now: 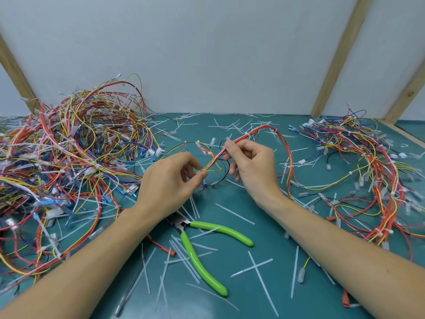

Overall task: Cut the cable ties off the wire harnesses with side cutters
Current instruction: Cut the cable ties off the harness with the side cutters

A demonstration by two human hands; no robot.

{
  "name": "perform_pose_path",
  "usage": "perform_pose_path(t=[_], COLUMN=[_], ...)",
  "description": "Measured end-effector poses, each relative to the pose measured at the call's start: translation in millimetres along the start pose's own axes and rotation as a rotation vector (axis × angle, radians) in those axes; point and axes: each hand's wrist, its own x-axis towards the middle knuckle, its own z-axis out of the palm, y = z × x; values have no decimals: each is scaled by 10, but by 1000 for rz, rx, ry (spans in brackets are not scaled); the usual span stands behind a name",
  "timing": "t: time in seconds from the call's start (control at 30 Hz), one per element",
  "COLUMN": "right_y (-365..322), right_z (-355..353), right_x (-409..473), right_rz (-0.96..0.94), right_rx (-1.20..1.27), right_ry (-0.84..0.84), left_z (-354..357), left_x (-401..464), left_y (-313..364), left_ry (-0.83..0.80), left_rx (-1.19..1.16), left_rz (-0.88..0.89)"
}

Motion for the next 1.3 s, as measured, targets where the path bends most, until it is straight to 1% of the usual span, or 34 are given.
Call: perform_pose_path(t=[0.07, 0.17, 0.3, 0.43, 0.6, 0.7, 0.87, 0.93, 1.17, 1.3], right_y=[-16, -48, -68, -66, -52, -51, -48, -26, 3, -17], right_z=[4, 35, 78, 73, 84, 92, 60, 37, 34, 22], right_x=[-22, -90, -189, -200, -200, -191, -101, -58, -69, -80], right_rz=[-30, -109, -223, -255, -249, -205, -58, -29, -93, -127], right_rx=[-11, -68, -193, -237, -243, -179, -5, 28, -22, -93], right_ry=[-17, -77, -169, -179, -174, -157, -16, 6, 3, -10], left_z=[-20, -53, -46, -32, -16, -1, -1, -14, 5, -9], left_x=[-7, -1, 2, 11, 15, 23, 32, 33, 26, 21], left_y=[35, 113, 141, 90, 60, 29, -26, -38, -29, -5], left_ry=[36, 78, 47, 44, 78, 97, 118, 114, 108, 110], left_rx=[-35, -77, -107, -102, -99, -79, -51, -40, -34, -71], left_rz=[12, 101, 164, 184, 200, 193, 154, 141, 74, 82])
